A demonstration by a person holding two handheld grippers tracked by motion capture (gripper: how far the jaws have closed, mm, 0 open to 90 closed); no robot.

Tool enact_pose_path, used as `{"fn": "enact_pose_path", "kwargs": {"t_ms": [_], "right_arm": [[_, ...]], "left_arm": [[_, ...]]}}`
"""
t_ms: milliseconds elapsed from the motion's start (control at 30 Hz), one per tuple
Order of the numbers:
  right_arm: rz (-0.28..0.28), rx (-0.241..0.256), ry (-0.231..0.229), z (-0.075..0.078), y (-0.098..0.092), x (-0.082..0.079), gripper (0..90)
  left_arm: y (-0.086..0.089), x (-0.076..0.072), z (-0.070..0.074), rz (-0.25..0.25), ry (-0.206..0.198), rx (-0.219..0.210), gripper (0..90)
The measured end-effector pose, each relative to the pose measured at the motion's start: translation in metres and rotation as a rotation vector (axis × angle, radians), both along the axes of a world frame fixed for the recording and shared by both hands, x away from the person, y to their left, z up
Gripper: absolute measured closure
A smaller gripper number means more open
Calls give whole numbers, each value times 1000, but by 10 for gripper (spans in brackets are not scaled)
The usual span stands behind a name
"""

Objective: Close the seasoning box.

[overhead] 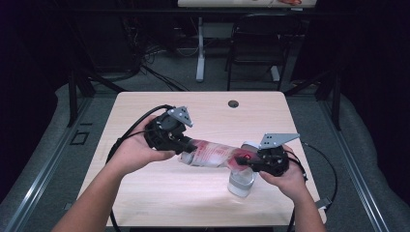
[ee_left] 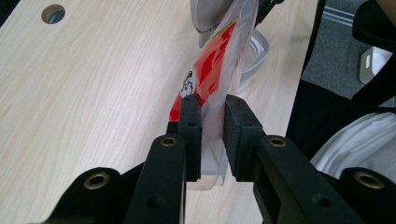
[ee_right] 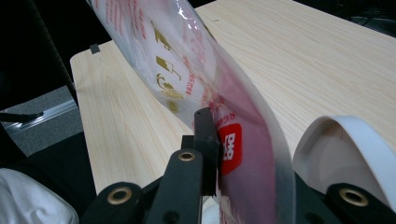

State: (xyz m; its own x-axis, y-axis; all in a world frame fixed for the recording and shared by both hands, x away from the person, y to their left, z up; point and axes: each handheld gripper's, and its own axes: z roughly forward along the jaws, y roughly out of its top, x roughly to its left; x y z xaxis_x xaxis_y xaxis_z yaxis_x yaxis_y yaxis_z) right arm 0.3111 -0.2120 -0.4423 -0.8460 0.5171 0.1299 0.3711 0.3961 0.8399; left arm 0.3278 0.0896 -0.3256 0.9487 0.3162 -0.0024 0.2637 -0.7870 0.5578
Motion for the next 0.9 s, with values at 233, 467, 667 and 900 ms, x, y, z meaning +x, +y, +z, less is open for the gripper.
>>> {"fn": "enact_pose_path", "kwargs": {"t_ms": [233,467,667,900], "right_arm": [[0,-4,-1,0,0,0,865],[0,-3,-1,0,0,0,864],[-1,-3,-1,0,0,0,863],[-1,-4,0,0,0,0,864]], "left_arm": [[0,0,0,1,0,-1,780],[-1,0,0,1,0,-1,780],[-1,0,1,-1,-2,3,780],[-2,0,2,-3,-3,6,781]]}}
